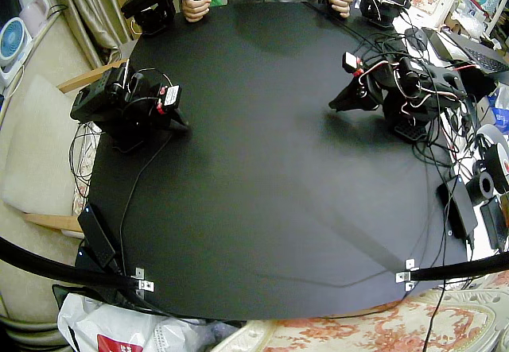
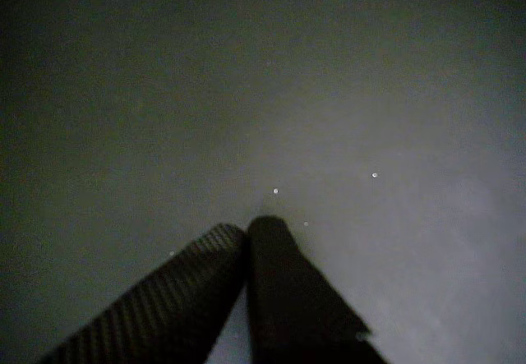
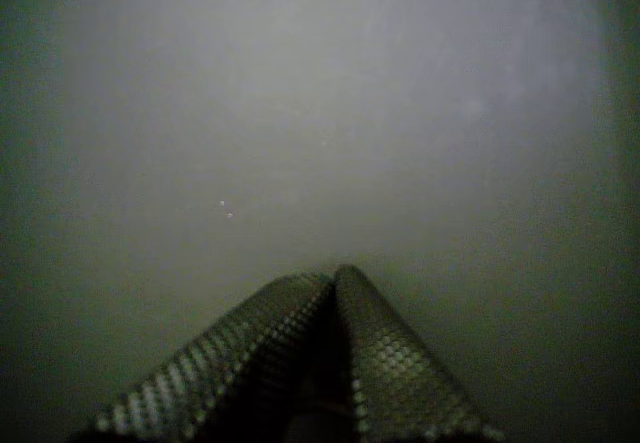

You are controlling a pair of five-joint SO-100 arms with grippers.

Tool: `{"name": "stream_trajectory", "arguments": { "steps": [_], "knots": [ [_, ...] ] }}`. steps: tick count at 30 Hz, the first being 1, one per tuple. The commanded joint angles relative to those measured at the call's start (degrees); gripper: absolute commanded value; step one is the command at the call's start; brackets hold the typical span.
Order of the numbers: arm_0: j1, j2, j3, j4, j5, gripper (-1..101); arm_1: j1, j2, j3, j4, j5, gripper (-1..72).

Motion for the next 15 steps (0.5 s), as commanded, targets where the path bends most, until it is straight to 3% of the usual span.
{"name": "stream_trajectory", "arguments": {
  "steps": [1,15],
  "knots": [
    [0.2,1.1,0.6,-0.9,0.4,0,-2.5,0.6,-0.4,0.3,-1.7,-0.5],
    [1.9,1.1,0.6,-0.8,2.1,0,-2.3,0.6,-0.4,0.3,-1.5,-0.5]
  ]
}}
